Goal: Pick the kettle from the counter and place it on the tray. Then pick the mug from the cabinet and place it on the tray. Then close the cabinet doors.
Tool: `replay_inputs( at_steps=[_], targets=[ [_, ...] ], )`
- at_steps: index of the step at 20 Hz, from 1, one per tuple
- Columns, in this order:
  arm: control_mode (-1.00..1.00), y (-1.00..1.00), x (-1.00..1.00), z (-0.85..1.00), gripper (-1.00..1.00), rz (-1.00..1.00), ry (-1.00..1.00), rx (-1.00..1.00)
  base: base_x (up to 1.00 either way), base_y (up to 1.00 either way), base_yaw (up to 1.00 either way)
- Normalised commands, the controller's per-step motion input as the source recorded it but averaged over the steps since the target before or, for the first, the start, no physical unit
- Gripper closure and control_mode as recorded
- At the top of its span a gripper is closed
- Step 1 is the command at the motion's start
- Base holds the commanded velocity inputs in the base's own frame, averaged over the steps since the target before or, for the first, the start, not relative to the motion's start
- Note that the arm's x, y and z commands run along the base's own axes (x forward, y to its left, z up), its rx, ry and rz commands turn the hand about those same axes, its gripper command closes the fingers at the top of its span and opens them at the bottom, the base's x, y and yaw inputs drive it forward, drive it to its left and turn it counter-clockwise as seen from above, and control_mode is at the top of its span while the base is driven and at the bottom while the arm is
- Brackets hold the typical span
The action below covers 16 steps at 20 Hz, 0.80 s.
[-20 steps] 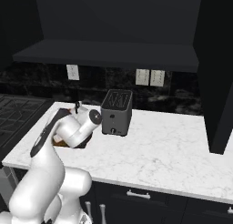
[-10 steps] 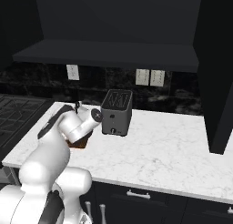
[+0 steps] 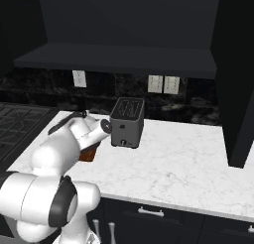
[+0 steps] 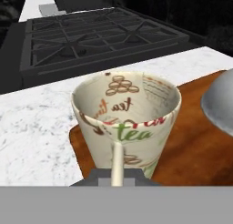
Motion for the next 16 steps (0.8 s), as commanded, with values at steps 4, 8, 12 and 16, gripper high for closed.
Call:
replay_inputs(
  at_steps=[4, 8, 12, 16],
  targets=[
    [-1.0, 0.03, 0.27, -0.27, 1.0, 0.02, 0.0, 0.0, 0.0, 0.0, 0.0],
    [-1.0, 0.02, 0.25, -0.24, 1.0, 0.01, 0.0, 0.0, 0.0, 0.0, 0.0],
    [-1.0, 0.03, 0.28, -0.21, 1.0, 0.0, 0.0, 0.0, 0.0, 0.0, 0.0],
    [-1.0, 0.04, 0.25, -0.2, 1.0, 0.01, 0.0, 0.0, 0.0, 0.0, 0.0]
  ],
)
